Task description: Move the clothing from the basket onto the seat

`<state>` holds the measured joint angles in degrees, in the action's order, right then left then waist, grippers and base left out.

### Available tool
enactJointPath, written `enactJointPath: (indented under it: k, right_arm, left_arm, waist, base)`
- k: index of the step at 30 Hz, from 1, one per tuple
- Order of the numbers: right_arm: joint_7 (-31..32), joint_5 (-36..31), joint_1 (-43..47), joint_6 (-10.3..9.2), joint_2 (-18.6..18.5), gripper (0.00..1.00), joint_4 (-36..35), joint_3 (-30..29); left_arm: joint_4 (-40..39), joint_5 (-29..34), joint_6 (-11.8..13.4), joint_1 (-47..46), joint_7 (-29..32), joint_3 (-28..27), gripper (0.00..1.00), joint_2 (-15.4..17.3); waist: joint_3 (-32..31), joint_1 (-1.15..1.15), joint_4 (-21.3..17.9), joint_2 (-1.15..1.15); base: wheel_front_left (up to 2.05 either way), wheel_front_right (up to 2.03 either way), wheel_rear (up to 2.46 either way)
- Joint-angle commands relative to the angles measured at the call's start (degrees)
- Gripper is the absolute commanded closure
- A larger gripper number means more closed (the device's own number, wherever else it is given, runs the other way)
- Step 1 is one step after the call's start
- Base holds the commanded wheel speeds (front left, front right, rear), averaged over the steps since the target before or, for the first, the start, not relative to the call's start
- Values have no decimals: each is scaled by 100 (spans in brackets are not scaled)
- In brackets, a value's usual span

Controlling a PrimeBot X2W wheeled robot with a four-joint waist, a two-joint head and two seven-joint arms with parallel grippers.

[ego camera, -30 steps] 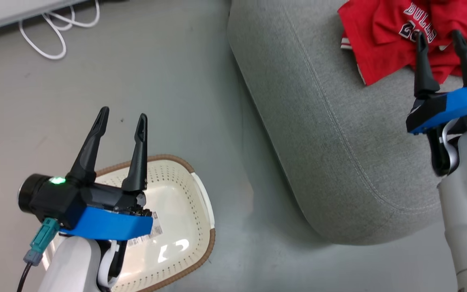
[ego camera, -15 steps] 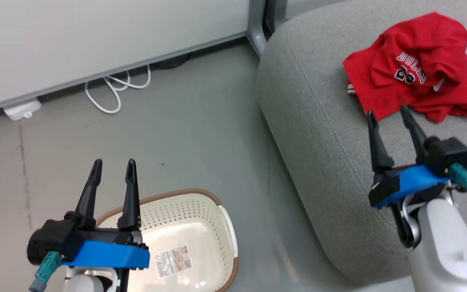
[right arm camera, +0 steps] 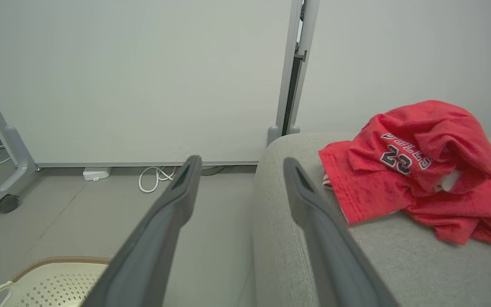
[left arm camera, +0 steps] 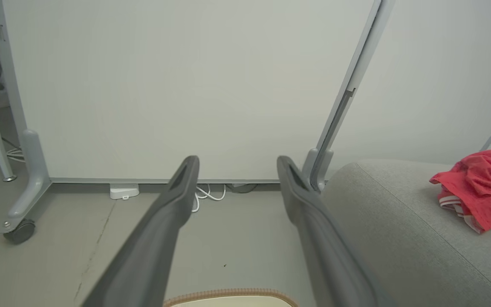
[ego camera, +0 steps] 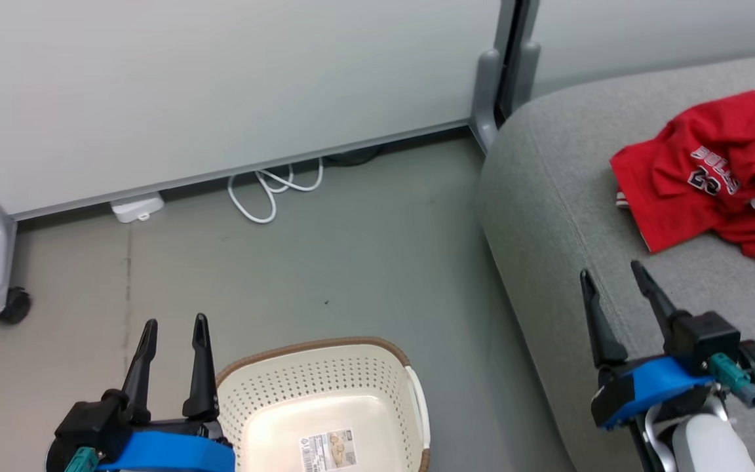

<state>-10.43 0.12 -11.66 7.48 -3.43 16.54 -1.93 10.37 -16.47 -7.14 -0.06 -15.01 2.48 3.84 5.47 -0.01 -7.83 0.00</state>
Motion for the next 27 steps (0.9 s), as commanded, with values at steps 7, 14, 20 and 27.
enactJointPath:
  k: [7,14,20,27]
  right_arm:
    - [197,83,677,3,52,0,-394,122]
    - [304,214,977,3,57,0,-605,125]
    - [343,328,1046,3,58,0,-673,204]
    - [338,382,1068,3,59,0,-686,237]
  left_arm:
    - [229,24,-48,237,-25,-194,0,-43]
    - [449,10,-48,320,-24,-304,0,-76]
    - [559,36,-48,332,-24,-367,0,-80]
    - [617,68,-32,287,-24,-361,0,-87]
  waist:
    - [-396,1,446,0]
    - [-517,1,621,0]
    - [-528,1,649,0]
    - [-511,1,643,0]
  base:
    - [0,0,0]
    - [0,0,0]
    - [0,0,0]
    - [0,0,0]
